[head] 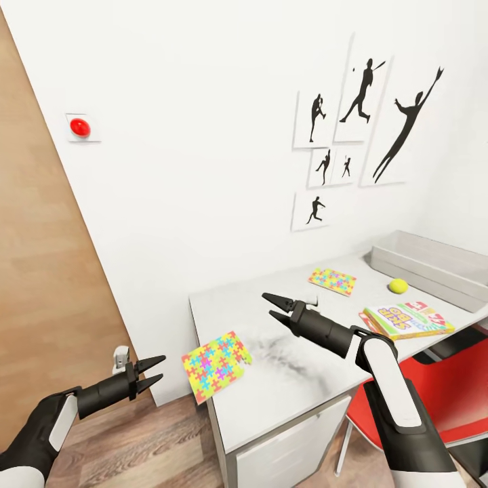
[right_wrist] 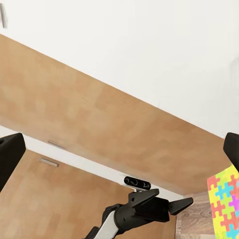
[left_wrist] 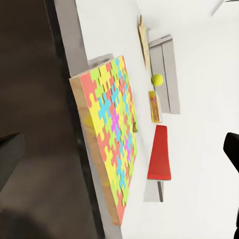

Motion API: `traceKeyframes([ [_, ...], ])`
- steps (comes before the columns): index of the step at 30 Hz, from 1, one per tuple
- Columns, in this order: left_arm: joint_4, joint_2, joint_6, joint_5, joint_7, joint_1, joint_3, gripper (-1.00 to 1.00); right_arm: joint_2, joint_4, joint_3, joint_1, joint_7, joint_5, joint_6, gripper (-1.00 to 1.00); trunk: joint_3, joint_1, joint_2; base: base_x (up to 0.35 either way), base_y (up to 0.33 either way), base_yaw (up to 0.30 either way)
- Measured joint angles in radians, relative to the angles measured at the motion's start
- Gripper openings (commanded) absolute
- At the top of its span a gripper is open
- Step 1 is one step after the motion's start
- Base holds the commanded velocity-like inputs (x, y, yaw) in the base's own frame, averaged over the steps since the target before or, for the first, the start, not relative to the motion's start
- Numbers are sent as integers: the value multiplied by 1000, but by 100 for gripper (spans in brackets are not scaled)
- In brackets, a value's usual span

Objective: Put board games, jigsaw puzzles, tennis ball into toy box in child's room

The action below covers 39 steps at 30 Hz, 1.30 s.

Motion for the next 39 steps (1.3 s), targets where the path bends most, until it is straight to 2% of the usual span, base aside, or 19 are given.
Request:
traceKeyframes([
  [7,0,0,0,0,0,0,0,100,-1,0,0,2,4,-1,-32,100,-22,27,-49,0,0,0],
  [20,0,0,0,0,0,0,0,100,-1,0,0,5,2,0,-45,100,-63,77,-140,0,0,0],
  [28,0,0,0,0,0,0,0,100,0,0,1,5,0,0,-46,100,-63,77,-140,0,0,0],
  [36,0,0,0,0,-1,0,0,100,0,0,1,5,0,-1,-46,100,-88,107,-196,0,0,0],
  [39,0,0,0,0,-1,0,0,100,0,0,2,5,0,-2,-46,100,-88,107,-196,0,0,-32],
])
